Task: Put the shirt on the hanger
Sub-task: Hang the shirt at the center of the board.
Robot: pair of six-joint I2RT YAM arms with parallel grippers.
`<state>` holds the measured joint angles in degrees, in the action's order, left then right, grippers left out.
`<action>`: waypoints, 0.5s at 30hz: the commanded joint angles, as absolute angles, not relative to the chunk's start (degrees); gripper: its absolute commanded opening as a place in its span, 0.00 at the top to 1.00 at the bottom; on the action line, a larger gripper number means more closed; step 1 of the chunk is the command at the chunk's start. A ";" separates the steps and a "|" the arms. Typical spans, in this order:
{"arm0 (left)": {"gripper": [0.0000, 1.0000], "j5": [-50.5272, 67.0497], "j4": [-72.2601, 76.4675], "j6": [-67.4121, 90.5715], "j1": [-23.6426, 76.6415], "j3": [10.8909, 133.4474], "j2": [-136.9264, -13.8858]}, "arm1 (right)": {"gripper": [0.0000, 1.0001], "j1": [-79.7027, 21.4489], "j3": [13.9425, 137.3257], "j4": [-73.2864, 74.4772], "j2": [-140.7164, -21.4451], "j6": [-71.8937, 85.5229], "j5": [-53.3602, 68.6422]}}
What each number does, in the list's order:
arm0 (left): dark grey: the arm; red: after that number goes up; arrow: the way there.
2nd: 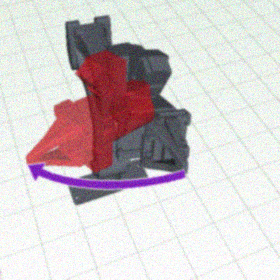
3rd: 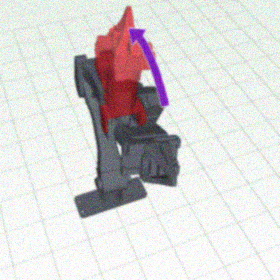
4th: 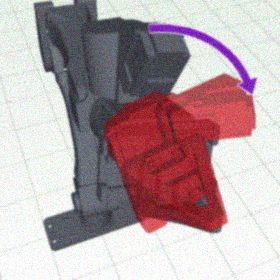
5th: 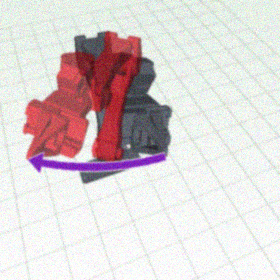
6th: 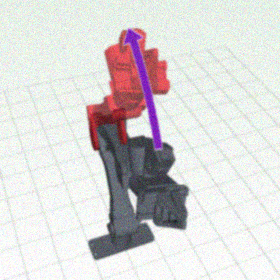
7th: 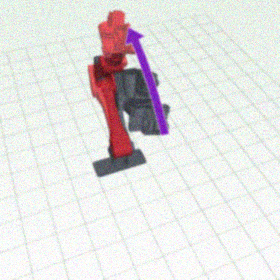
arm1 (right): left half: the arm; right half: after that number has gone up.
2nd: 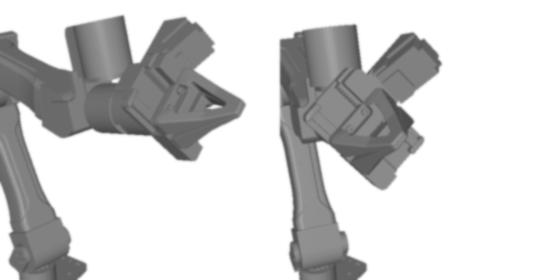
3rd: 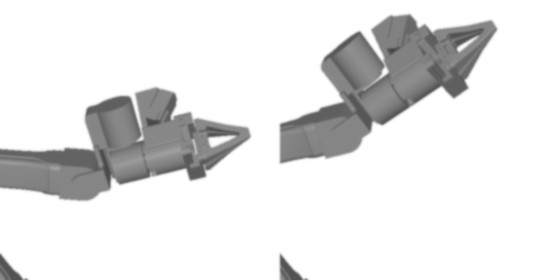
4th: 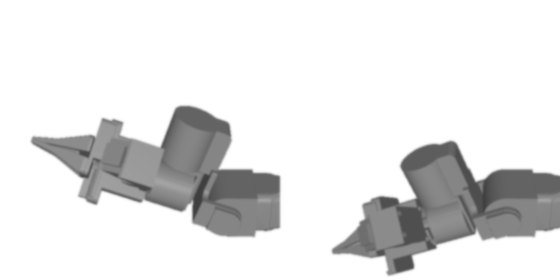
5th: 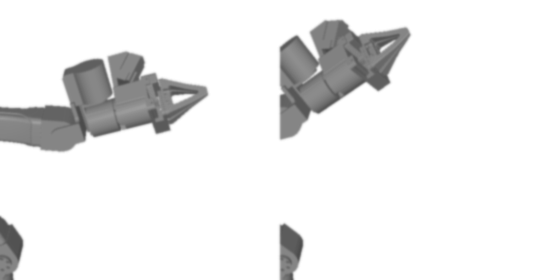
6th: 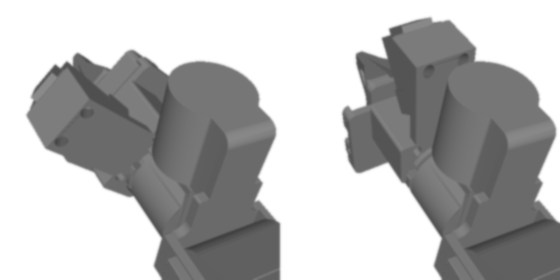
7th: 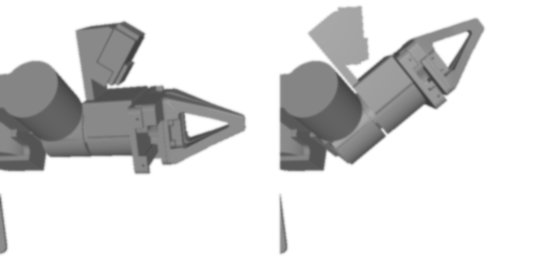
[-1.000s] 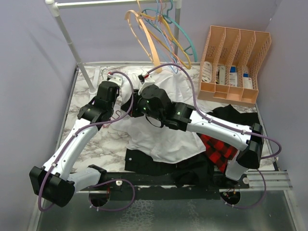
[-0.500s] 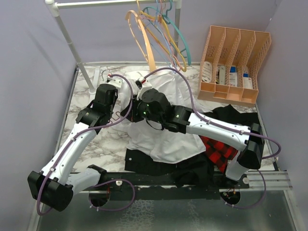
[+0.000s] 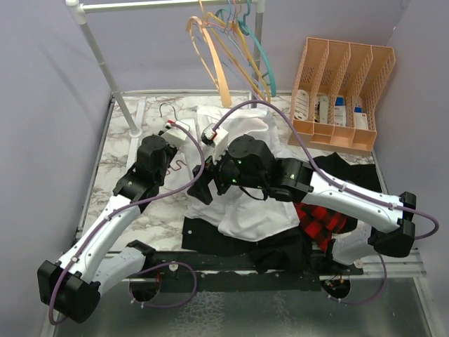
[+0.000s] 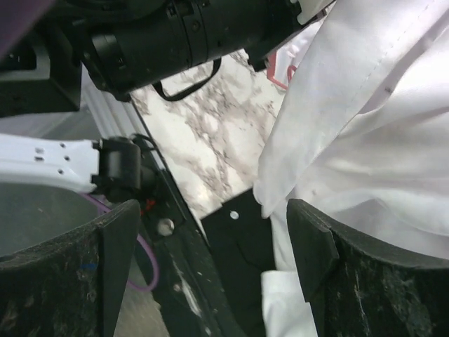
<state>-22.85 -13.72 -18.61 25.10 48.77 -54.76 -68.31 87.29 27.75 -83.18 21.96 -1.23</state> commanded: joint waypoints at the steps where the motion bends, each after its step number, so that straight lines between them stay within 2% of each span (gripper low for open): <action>1: 1.00 -23.01 -6.98 -19.52 23.38 45.66 -51.96 | 0.14 -67.86 93.41 34.55 -74.52 11.03 0.00; 10: 1.00 -21.82 -3.85 -22.57 23.29 42.16 -49.70 | 0.11 -67.88 96.01 46.65 -69.95 0.95 0.42; 15: 1.00 -18.31 -4.76 -23.63 23.29 41.26 -48.45 | 0.11 -67.88 92.02 43.60 -62.93 -5.16 -2.10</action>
<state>-21.50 -8.10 -23.29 23.31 41.10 -51.09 -68.03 95.33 42.89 -66.41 2.22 -1.45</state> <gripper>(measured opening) 0.108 0.888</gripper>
